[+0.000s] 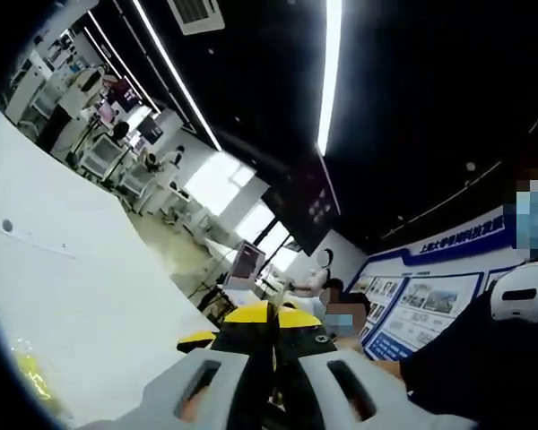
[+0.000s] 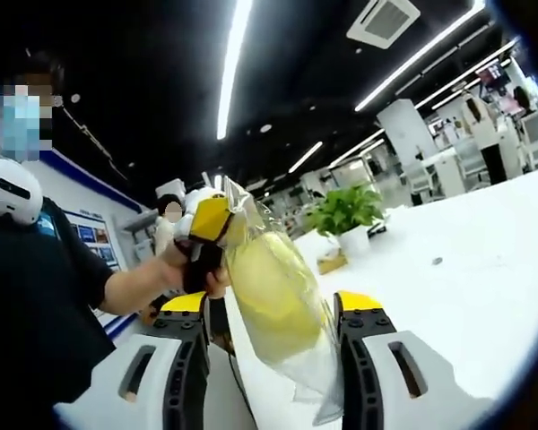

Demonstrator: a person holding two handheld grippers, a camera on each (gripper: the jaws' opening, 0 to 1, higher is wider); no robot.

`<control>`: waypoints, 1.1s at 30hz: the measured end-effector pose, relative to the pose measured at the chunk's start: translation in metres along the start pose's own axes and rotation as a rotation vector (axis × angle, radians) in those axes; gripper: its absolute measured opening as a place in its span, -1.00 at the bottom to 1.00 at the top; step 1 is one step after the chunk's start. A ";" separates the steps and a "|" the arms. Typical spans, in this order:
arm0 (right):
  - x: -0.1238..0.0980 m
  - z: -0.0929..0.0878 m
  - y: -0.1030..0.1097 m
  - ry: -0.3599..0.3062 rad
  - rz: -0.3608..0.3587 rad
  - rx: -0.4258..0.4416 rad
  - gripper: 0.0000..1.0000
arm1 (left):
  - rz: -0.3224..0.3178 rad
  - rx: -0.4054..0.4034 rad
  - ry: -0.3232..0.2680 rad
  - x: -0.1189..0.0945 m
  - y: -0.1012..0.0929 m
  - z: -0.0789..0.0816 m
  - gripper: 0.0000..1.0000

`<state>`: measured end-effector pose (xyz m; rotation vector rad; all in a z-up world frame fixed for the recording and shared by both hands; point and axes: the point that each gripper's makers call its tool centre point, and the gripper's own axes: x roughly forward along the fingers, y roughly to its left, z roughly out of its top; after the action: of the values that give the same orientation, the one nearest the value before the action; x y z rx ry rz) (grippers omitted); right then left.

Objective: Compare the silicone blocks by pressing each to a similar depth, holding the contact briefly, and releasing to observe deformation and rebound differences across the visible hardness samples.

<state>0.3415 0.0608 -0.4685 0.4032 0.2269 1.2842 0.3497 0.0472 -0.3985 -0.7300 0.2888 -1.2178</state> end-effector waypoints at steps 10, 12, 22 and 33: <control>-0.006 0.000 -0.006 -0.011 -0.056 -0.028 0.37 | -0.001 -0.006 -0.011 -0.004 -0.001 0.001 -1.00; -0.009 0.001 -0.006 -0.017 -0.070 -0.039 0.43 | 0.002 -0.006 -0.014 -0.004 -0.001 0.001 -1.00; -0.026 0.002 -0.011 -0.044 -0.142 -0.063 0.68 | 0.016 -0.012 -0.028 -0.009 0.001 0.003 -1.00; -0.053 -0.008 -0.016 -0.026 -0.250 -0.139 0.93 | 0.039 -0.030 -0.045 -0.016 0.007 -0.002 -1.00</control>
<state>0.3382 0.0073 -0.4852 0.2634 0.1596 1.0414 0.3487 0.0630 -0.4073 -0.7728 0.2834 -1.1609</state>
